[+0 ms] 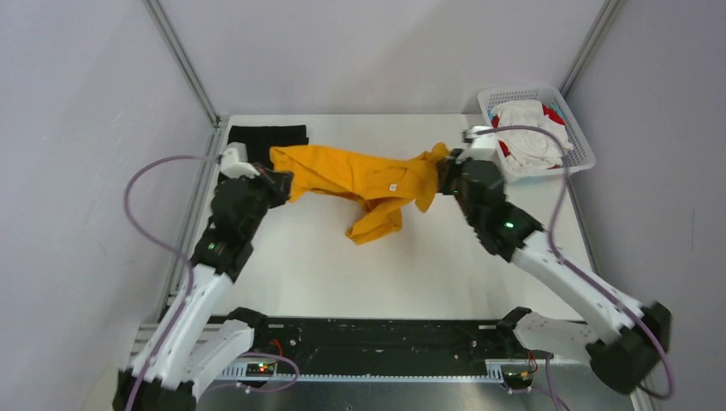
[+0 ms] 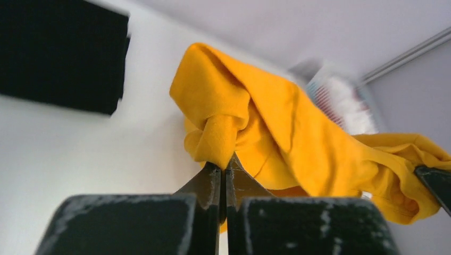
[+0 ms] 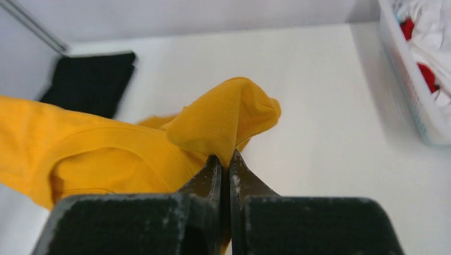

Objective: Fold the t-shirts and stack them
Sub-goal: Flatten out the tshirt

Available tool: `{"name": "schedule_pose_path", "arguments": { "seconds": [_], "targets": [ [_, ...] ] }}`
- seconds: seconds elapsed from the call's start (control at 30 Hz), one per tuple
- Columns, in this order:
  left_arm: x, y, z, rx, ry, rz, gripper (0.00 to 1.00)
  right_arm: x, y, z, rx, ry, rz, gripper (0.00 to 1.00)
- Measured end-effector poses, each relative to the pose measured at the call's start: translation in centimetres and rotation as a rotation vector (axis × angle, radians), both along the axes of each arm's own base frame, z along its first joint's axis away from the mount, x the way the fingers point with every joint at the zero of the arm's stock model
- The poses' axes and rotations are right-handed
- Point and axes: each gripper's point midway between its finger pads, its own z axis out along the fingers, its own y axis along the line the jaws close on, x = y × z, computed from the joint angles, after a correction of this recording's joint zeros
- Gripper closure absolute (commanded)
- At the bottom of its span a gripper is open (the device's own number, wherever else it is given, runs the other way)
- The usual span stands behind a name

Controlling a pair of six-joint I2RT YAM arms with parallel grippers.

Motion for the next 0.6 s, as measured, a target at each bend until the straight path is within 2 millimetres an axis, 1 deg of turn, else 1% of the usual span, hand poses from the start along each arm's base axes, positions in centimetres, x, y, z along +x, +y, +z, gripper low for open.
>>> {"name": "schedule_pose_path", "arguments": {
  "seconds": [0.03, 0.07, 0.13, 0.17, 0.2, 0.27, 0.3, 0.37, 0.4, 0.43, 0.5, 0.6],
  "targets": [
    [-1.2, 0.5, 2.6, -0.022, -0.078, 0.005, 1.0, -0.9, -0.9, 2.2, 0.038, -0.042, 0.004, 1.0],
    [-1.9, 0.7, 3.8, -0.033, -0.114, 0.006, 1.0, -1.6, -1.3, 3.5, 0.061, -0.067, 0.015, 1.0],
    [-4.1, 1.3, 7.4, -0.058, -0.21, 0.004, 1.0, -4.2, -2.2, 7.4, 0.133, -0.145, 0.072, 1.0],
    [-4.8, 1.5, 8.7, -0.065, -0.243, 0.004, 1.0, -5.2, -2.5, 8.9, 0.158, -0.176, 0.1, 1.0],
    [-5.7, 1.8, 10.4, -0.074, -0.281, 0.002, 1.0, -6.7, -2.8, 10.8, 0.191, -0.216, 0.137, 1.0],
    [-7.5, 2.3, 13.9, -0.09, -0.361, -0.002, 1.0, -9.0, -3.1, 13.9, 0.234, -0.279, 0.204, 1.0],
    [-8.2, 2.4, 15.4, -0.097, -0.394, -0.008, 1.0, -10.1, -3.3, 15.5, 0.253, -0.31, 0.234, 1.0],
    [-10.1, 2.5, 19.0, -0.11, -0.474, -0.032, 1.0, -12.0, -3.8, 18.5, 0.281, -0.37, 0.281, 1.0],
    [-10.9, 2.5, 20.6, -0.117, -0.507, -0.048, 1.0, -12.7, -4.0, 19.7, 0.291, -0.392, 0.298, 1.0],
    [-11.7, 2.4, 22.2, -0.123, -0.542, -0.065, 1.0, -13.6, -4.2, 21.3, 0.3, -0.42, 0.316, 1.0],
    [-13.2, 2.2, 25.0, -0.13, -0.603, -0.102, 1.0, -14.7, -4.6, 23.5, 0.307, -0.457, 0.341, 1.0],
    [-14.8, 2.0, 28.8, -0.117, -0.681, -0.143, 1.0, -15.6, -4.9, 26.9, 0.306, -0.509, 0.362, 1.0]
  ]
}}
